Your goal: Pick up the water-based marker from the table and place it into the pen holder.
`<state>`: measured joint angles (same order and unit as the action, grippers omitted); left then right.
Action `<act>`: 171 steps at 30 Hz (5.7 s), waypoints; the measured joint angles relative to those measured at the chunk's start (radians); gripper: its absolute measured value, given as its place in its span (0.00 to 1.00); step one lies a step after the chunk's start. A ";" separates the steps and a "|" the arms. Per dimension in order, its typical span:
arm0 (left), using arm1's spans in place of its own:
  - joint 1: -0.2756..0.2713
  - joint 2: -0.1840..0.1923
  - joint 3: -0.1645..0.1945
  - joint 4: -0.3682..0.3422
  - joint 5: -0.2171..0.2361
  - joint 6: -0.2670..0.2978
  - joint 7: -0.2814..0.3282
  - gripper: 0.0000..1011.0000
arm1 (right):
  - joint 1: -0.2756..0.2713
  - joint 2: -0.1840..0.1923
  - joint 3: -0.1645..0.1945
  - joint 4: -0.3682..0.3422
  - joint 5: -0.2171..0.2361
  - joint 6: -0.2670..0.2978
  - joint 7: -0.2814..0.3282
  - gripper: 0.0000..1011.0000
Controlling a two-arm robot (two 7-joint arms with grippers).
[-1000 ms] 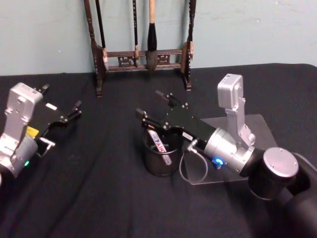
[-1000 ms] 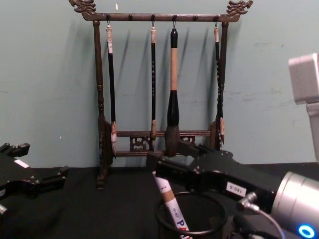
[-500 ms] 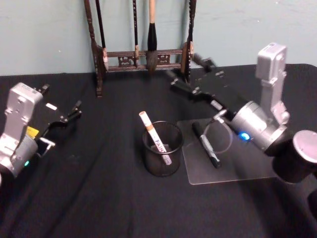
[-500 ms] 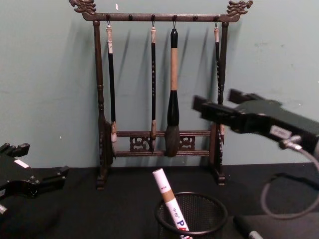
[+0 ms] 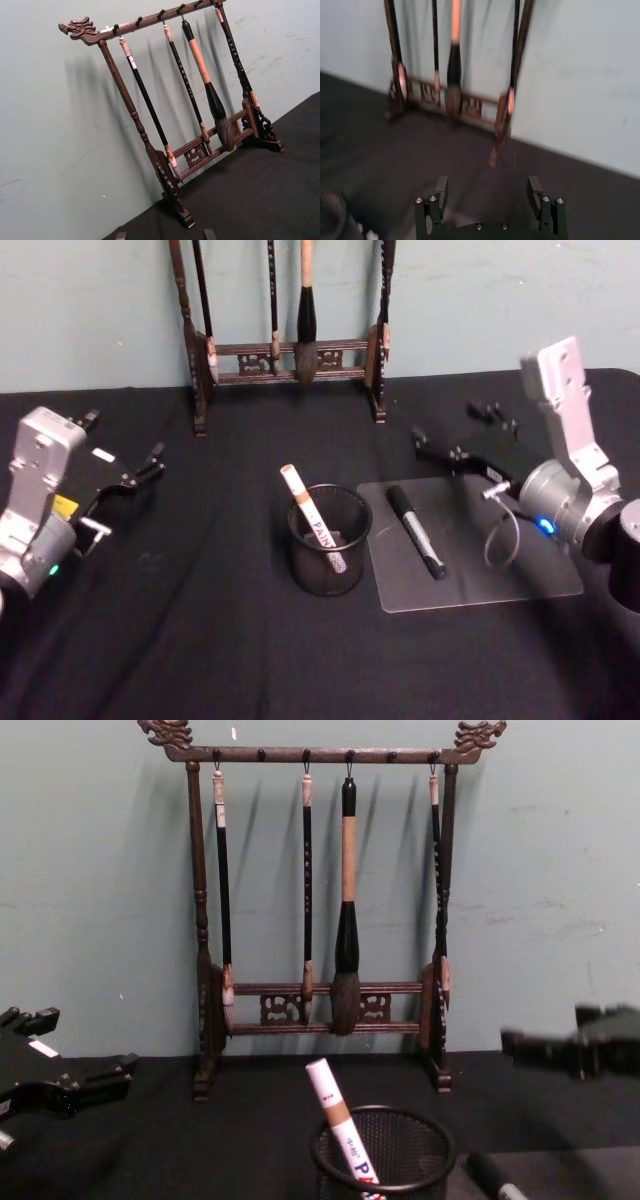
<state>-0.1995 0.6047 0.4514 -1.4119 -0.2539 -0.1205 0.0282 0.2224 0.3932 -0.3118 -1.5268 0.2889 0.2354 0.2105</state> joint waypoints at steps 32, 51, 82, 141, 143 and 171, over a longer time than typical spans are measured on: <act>0.000 0.000 0.000 0.000 0.000 0.000 0.000 0.99 | 0.076 -0.072 -0.072 0.157 -0.097 0.216 0.093 0.99; 0.000 0.000 0.000 0.000 0.000 0.000 0.000 0.99 | 0.079 -0.096 -0.063 0.181 -0.135 0.220 0.115 0.99; 0.000 0.000 0.000 0.000 0.000 0.000 0.000 0.99 | 0.077 -0.095 -0.062 0.180 -0.136 0.220 0.115 0.53; 0.000 0.000 0.000 0.000 0.000 0.000 0.000 0.99 | 0.010 -0.238 -0.069 0.147 0.125 -0.495 0.282 0.23; 0.000 0.000 0.000 0.000 0.000 0.000 0.000 0.99 | 0.011 -0.238 -0.079 0.155 0.129 -0.489 0.284 0.23; 0.000 0.000 0.000 0.000 0.000 0.000 0.000 0.99 | 0.022 -0.229 -0.119 0.187 0.133 -0.447 0.264 0.23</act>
<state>-0.1996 0.6047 0.4514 -1.4120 -0.2539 -0.1205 0.0283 0.2448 0.1644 -0.4312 -1.3400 0.4220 -0.2113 0.4741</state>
